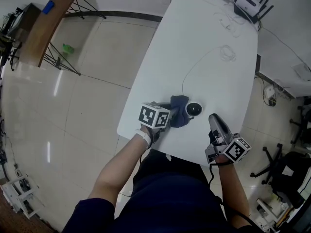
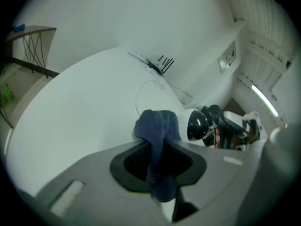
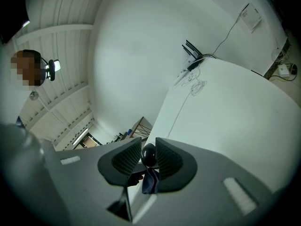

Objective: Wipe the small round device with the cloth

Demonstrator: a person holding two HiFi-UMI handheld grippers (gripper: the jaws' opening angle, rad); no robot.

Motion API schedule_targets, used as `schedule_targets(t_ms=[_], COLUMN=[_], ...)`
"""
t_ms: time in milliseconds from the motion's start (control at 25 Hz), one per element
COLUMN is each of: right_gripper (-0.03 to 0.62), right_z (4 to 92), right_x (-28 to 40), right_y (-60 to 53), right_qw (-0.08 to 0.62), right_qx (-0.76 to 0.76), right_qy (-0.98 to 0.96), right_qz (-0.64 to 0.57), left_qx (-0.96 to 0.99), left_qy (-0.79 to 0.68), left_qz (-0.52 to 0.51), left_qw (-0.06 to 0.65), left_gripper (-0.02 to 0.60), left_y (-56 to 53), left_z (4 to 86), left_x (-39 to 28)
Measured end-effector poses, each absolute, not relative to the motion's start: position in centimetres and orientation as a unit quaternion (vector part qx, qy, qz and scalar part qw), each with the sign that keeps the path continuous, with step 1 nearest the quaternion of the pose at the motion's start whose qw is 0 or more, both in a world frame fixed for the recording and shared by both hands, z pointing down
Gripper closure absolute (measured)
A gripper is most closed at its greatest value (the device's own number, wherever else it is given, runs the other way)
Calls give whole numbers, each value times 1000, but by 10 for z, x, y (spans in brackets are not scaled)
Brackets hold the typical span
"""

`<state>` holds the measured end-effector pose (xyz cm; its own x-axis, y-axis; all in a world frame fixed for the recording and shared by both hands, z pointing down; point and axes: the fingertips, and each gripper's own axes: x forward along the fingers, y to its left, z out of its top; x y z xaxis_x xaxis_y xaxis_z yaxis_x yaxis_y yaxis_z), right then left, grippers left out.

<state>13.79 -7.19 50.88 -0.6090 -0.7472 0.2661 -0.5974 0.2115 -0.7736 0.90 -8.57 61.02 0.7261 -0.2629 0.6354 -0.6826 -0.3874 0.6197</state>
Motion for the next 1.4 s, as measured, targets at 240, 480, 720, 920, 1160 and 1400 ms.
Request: schedule_targets(t_ms=[240,480,720,920,1160,1400], right_gripper=[499,513,520,522,522,525], right_z=[501,494,493,493,493,509], right_x=[145,147,154,152,149,158], right_y=[-56,-36,-32,-31,-30,-33], right_qw=[86,70,69,62,55,57], right_qx=[-440,-452,-461,-455,-441,-434], right_qy=[776,788,783,786,793,789], right_qz=[-443,-413,-413,-413,-417,-431], left_qx=[749,760,826,855,812,753], left_qy=[-299,-359,-332,-304,-359,-397], left_qz=[231,184,128,79,5,-56], left_qw=[543,509,438,413,461,522], left_gripper=[508,508,508,508,508,508], left_y=[-83,-80,-55,-51,-72,-72], left_z=[629,601,521,478,503,532], left_x=[8,-7,8,44,53,31])
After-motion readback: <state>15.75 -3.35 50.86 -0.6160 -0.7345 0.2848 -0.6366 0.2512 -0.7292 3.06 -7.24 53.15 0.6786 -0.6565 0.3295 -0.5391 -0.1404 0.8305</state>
